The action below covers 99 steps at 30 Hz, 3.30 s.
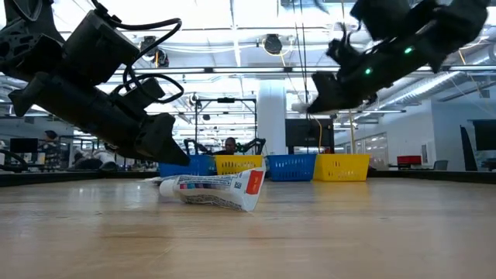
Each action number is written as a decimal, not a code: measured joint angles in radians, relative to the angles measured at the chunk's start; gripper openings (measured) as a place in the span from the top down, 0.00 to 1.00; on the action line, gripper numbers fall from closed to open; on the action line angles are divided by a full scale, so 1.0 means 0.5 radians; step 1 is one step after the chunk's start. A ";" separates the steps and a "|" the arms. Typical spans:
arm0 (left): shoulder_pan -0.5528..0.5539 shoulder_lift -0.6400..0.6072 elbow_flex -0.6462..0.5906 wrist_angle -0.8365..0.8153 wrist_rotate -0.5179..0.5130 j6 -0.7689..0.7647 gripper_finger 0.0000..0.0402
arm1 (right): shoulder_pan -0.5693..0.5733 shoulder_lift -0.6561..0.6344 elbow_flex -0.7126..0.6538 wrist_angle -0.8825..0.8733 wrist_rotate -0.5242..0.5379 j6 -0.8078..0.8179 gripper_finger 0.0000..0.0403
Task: Pick & Place Travel size toiletries
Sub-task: Put the white toothpaste into the right yellow bin, then put the black hairbrush into the right blue bin
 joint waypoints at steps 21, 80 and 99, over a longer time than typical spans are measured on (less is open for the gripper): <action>0.009 0.000 0.000 -0.001 -0.005 0.002 0.29 | -0.865 0.234 0.003 -0.302 -0.479 0.700 0.76; 0.407 -0.067 0.140 -0.438 0.624 0.862 0.29 | 0.604 1.555 0.002 1.684 -0.206 0.381 0.68; 0.561 -0.067 0.142 -0.459 0.950 0.846 0.94 | 0.604 1.549 0.002 1.684 -0.209 0.380 0.68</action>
